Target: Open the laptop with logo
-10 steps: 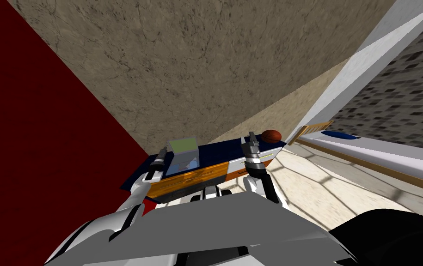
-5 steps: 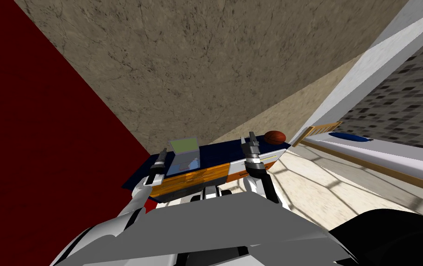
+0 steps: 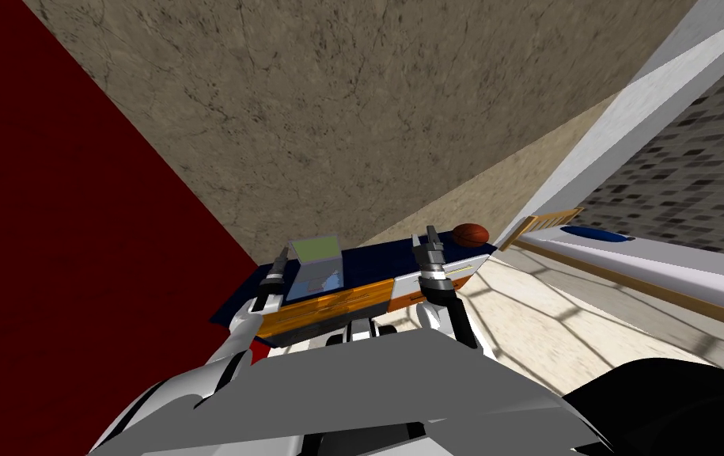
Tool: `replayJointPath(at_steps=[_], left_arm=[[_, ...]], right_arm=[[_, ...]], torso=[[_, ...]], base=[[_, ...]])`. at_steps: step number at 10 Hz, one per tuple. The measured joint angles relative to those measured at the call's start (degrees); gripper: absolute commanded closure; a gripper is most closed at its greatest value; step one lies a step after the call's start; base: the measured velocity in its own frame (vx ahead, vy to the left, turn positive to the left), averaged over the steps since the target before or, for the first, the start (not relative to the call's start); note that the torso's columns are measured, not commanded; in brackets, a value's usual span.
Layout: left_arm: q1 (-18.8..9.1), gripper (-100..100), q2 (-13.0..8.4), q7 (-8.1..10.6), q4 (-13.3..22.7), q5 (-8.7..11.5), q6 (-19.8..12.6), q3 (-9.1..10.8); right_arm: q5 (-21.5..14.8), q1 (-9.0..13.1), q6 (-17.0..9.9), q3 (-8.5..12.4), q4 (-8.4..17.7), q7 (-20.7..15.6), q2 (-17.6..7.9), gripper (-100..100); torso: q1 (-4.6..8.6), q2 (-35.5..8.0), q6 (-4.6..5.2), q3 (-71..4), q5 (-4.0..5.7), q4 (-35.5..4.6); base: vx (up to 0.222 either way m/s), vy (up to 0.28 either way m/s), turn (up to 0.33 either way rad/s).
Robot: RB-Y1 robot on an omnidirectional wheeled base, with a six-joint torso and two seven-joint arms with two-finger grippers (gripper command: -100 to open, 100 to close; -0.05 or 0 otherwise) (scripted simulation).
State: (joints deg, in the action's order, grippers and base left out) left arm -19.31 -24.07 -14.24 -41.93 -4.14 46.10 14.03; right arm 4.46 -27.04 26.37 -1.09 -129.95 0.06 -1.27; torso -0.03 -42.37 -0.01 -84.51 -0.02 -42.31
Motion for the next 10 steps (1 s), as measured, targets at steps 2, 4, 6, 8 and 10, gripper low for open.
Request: replayJointPath(at_steps=[2, 4, 6, 8, 10], left_arm=[[-2.4, -100, -0.3, -0.06, 1.5, 0.1, -2.4, -0.4], [-4.1, -100, -0.5, -0.05, 2.5, 0.2, -4.5, -0.72], [-4.7, -100, -0.5, 0.06, 1.6, 0.3, -7.1, -1.03], [-6.1, -100, -0.6, 0.15, 2.3, 0.4, -9.2, -1.35], [-7.6, -100, -0.7, 0.15, 3.5, 0.5, -10.7, -1.64]], right_arm=[[0.0, 0.0, 0.0, 0.0, 0.0, 0.0, 0.0, 0], [0.0, 0.0, 0.0, 0.0, 0.0, 0.0, 0.0, 0], [0.0, 0.0, 0.0, 0.0, 0.0, 0.0, 0.0, 0], [0.0, 0.0, 0.0, 0.0, 0.0, 0.0, 0.0, 0], [0.0, 0.0, 0.0, 0.0, 0.0, 0.0, 0.0, 0]], torso=[[0.05, 0.1, 0.01, -0.1, 0.02, 0.0], [0.06, 0.1, 0.01, -0.1, 0.02, 0.0], [0.04, 0.1, 0.01, -0.1, 0.02, 0.0], [0.02, 0.1, 0.02, -0.1, 0.01, 0.0], [0.03, 0.1, 0.01, -0.1, 0.01, 0.0]], base=[[-0.04, 0.035, -0.035], [-0.03, 0.029, -0.032], [-0.025, 0.024, -0.028], [-0.025, 0.028, -0.03], [-0.025, 0.026, -0.026]])
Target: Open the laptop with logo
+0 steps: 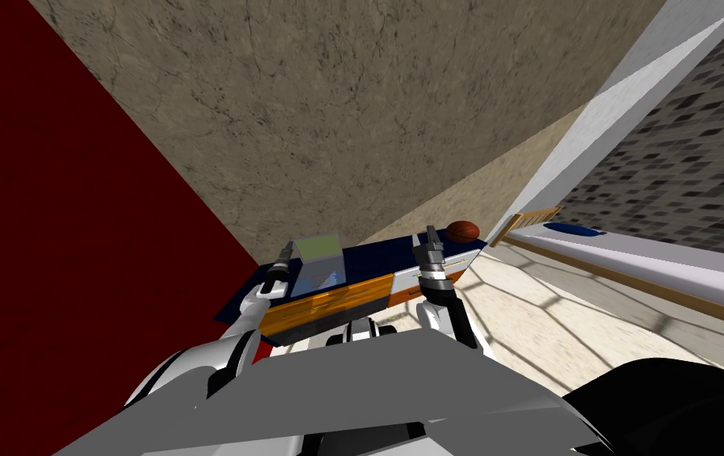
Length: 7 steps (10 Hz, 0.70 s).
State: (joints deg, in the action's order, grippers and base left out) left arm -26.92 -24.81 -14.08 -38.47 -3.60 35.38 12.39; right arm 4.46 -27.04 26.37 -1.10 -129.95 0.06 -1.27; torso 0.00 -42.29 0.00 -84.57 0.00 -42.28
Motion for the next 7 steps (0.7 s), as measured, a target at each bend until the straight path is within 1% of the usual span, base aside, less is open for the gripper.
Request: replayJointPath(at_steps=[2, 4, 7], left_arm=[[-0.8, -100, 0.1, 0.03, -1.0, 0.1, -3.1, -0.32], [-3.1, -100, -0.3, 0.22, 1.0, 0.3, -5.2, -0.78], [-4.7, -100, -0.4, 0.29, 0.8, 0.4, -8.8, -1.23]], right_arm=[[0.0, 0.0, 0.0, 0.0, 0.0, 0.0, 0.0, 0], [0.0, 0.0, 0.0, 0.0, 0.0, 0.0, 0.0, 0], [0.0, 0.0, 0.0, 0.0, 0.0, 0.0, 0.0, 0]], torso=[[0.0, 0.0, 0.01, 0.0, 0.01, 0.0], [-0.01, 0.0, -0.01, 0.0, 0.0, 0.0], [0.0, 0.0, 0.01, 0.0, 0.0, 0.0]], base=[[-0.036, 0.031, -0.049], [-0.034, 0.029, -0.024], [-0.03, 0.03, -0.038]])
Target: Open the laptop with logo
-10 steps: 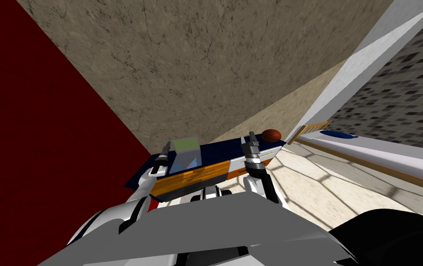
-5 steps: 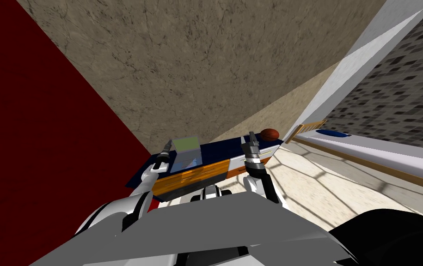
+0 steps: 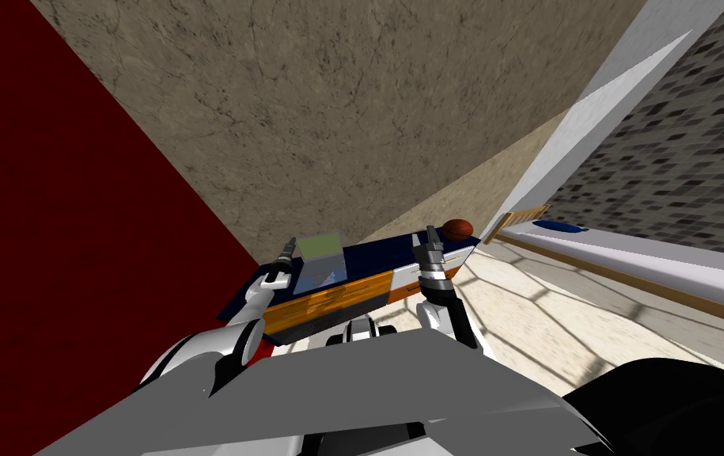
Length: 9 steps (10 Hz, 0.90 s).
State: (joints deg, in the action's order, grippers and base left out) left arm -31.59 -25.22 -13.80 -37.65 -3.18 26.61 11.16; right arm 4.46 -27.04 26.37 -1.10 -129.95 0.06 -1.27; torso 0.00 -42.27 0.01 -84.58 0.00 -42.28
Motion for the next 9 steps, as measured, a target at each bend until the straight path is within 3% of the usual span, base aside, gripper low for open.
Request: replayJointPath(at_steps=[9], left_arm=[[-7.0, -100, -0.6, 0.4, 2.7, 0.6, -11.5, -1.76]], right_arm=[[0.0, 0.0, 0.0, 0.0, 0.0, 0.0, 0.0, 0]], torso=[[0.0, 0.0, -0.01, 0.0, 0.0, 0.0]], base=[[-0.035, 0.03, -0.035]])
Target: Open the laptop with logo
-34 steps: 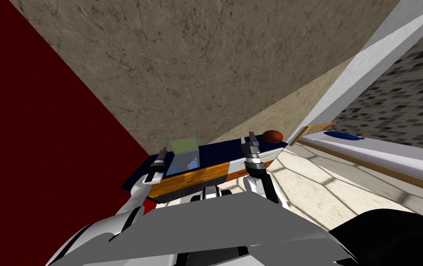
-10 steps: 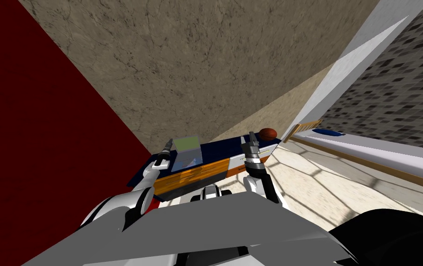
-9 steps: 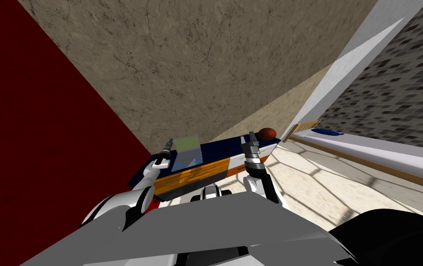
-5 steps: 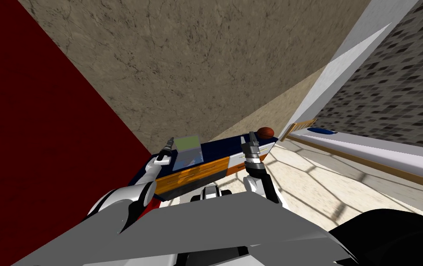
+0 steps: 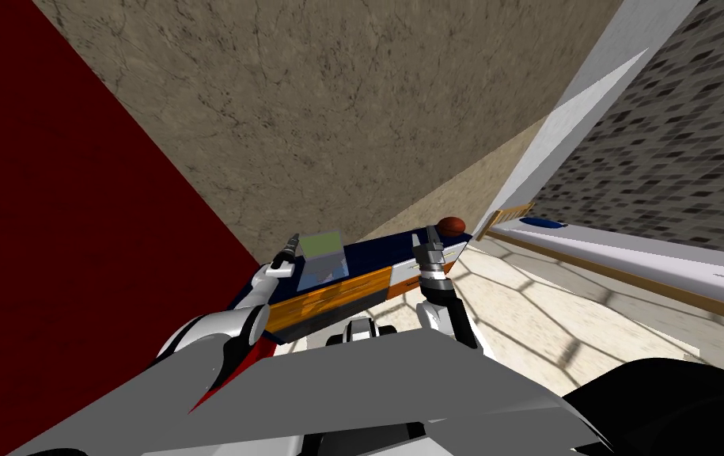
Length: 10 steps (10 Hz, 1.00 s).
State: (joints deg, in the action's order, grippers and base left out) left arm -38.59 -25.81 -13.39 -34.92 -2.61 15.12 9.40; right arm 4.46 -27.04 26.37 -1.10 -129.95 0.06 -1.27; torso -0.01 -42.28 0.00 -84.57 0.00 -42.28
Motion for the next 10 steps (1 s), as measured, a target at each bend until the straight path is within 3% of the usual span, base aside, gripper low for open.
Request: replayJointPath(at_steps=[4, 5, 6, 7, 8, 9, 10], left_arm=[[-2.1, -100, 0.0, 0.11, 1.1, 0.2, -3.7, -0.55], [-2.2, -100, 0.0, 0.13, 1.1, 0.2, -4.0, -0.57], [0.1, -100, -0.9, 0.83, -1.5, 0.9, -4.1, 1.01], [2.1, -100, -2.9, 2.72, -0.9, 1.7, -3.0, 0.59], [3.5, -100, -3.0, 3.19, -0.4, 1.8, -2.2, 0.98], [7.6, -100, -3.5, 3.63, -6.2, 2.5, -3.5, 3.05], [9.8, -100, -5.4, 5.18, -5.1, 3.2, -1.8, 3.01]], right_arm=[[0.0, 0.0, 0.0, 0.0, 0.0, 0.0, 0.0, 0], [0.0, 0.0, 0.0, 0.0, 0.0, 0.0, 0.0, 0], [0.0, 0.0, 0.0, 0.0, 0.0, 0.0, 0.0, 0], [0.0, 0.0, 0.0, 0.0, 0.0, 0.0, 0.0, 0], [0.0, 0.0, 0.0, 0.0, 0.0, 0.0, 0.0, 0], [0.0, 0.0, 0.0, 0.0, 0.0, 0.0, 0.0, 0], [0.0, 0.0, 0.0, 0.0, 0.0, 0.0, 0.0, 0]], torso=[[0.0, 0.0, 0.0, 0.0, 0.0, 0.0], [0.03, 0.0, -0.01, 0.0, 0.01, 0.0], [0.25, 0.1, 0.07, -0.1, 0.06, 0.0], [0.16, 0.1, -0.04, -0.1, 0.05, 0.1], [-0.04, 0.0, -0.04, 0.0, -0.01, 0.0], [0.03, 0.0, 0.03, 0.0, -0.02, 0.0], [-0.1, 0.1, -0.11, 0.0, -0.16, 0.2]], base=[[-0.02, 0.019, -0.018], [0.038, -0.06, -0.328], [0.057, -0.075, -0.209], [0.037, -0.043, 0.023], [0.056, -0.077, -0.26], [0.06, -0.078, -0.228], [0.037, -0.03, -0.015]])
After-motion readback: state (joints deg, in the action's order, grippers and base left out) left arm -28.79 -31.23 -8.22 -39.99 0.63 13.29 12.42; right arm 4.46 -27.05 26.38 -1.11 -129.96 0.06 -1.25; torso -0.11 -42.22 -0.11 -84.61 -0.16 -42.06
